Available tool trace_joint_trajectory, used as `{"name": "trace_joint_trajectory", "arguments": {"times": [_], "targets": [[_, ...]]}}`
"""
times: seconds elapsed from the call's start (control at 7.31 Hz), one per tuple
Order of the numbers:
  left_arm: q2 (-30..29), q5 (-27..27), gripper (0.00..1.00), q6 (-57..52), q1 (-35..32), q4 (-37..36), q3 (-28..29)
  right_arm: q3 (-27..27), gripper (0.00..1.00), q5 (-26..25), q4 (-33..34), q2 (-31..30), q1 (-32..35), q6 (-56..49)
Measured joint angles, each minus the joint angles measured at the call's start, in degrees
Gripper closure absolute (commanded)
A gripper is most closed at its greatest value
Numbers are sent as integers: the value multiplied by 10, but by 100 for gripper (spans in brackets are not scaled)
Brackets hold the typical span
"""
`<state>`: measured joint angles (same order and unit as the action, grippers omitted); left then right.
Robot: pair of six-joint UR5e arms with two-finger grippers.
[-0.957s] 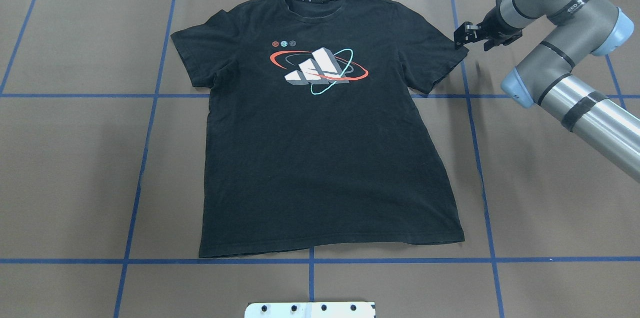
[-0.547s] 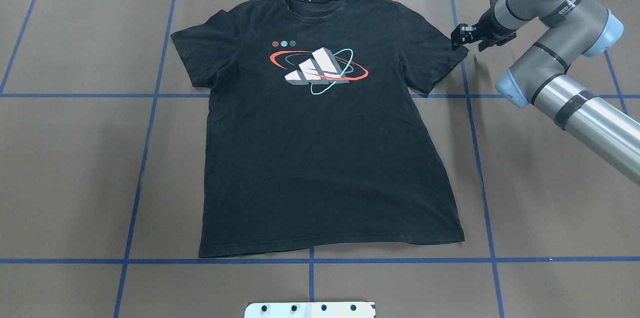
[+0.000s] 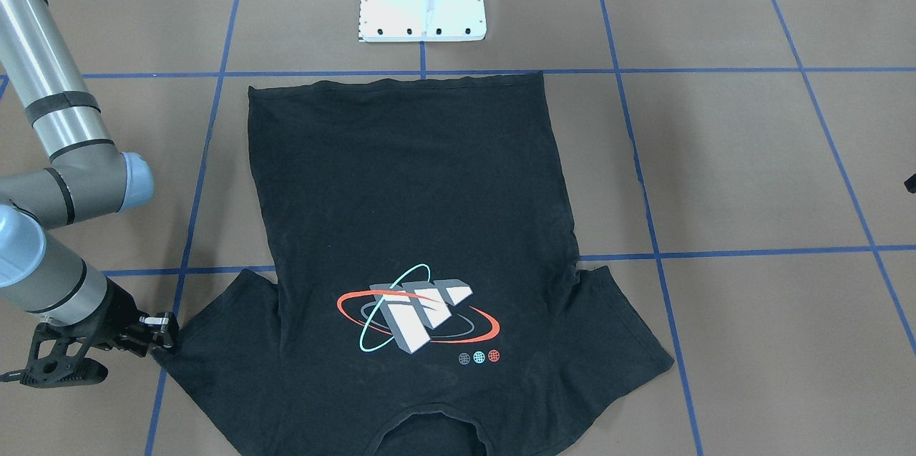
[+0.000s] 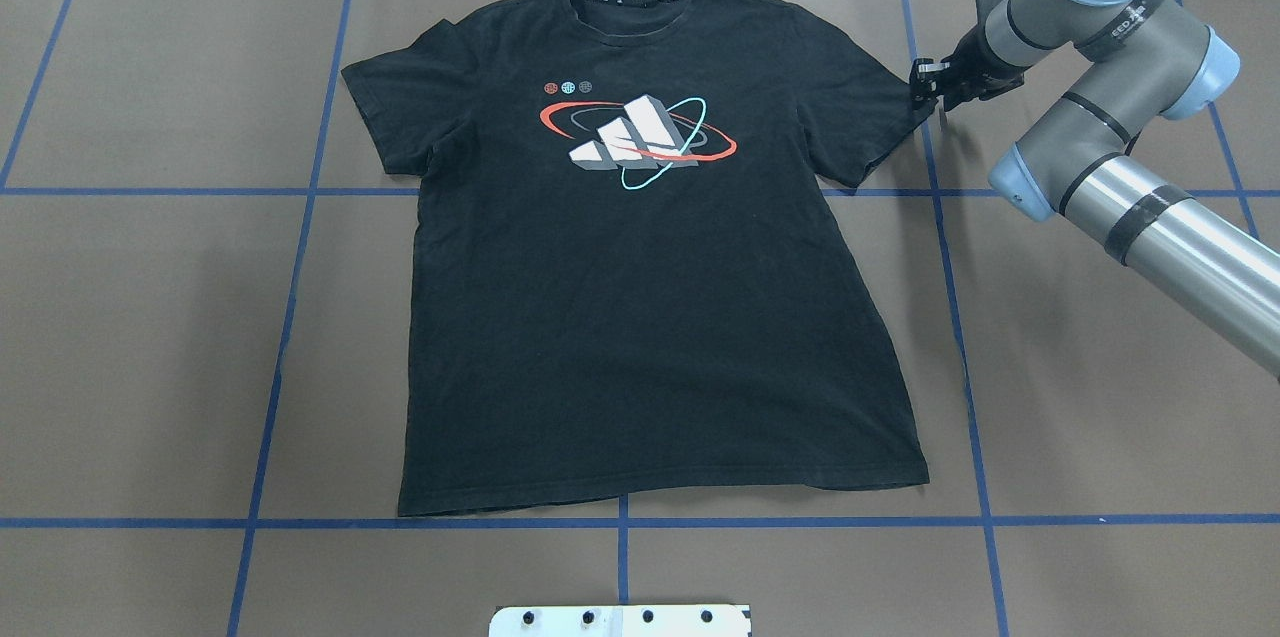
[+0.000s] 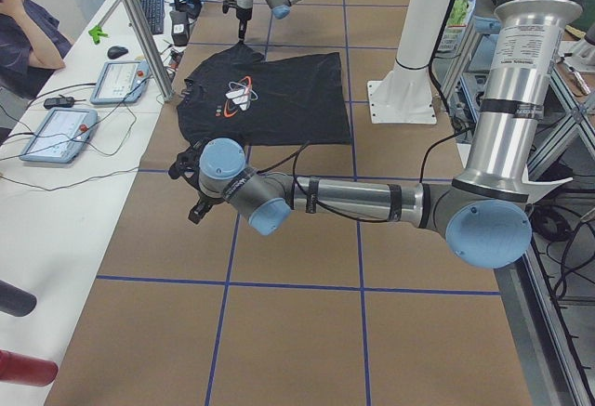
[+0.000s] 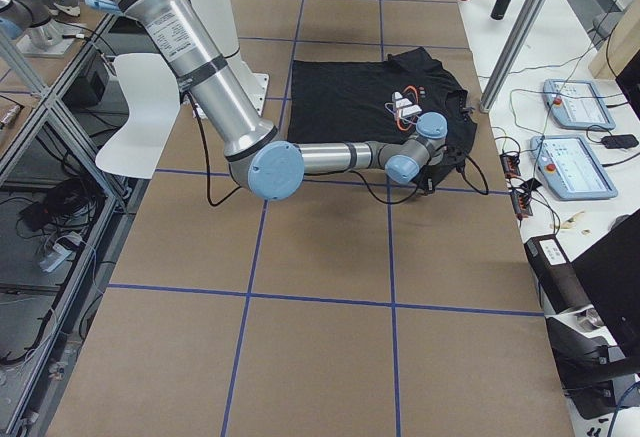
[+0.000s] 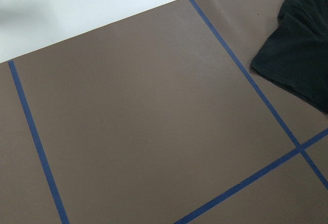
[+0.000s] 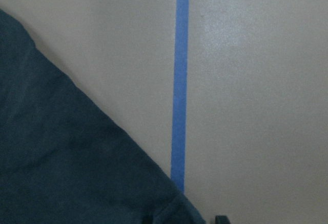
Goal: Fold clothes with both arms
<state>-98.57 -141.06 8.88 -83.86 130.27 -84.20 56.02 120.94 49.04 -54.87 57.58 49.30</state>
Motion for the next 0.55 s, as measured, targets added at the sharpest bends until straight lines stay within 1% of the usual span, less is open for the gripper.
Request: {"name": "trace_joint_trajectory", "arguments": {"times": [0.14,0.55], "targets": [[1,0,0,0,0,1,0,0,64,0,0,0,0,0],[3,0,0,-1,0,2,0,0,73,-1,0,0,0,0]]}}
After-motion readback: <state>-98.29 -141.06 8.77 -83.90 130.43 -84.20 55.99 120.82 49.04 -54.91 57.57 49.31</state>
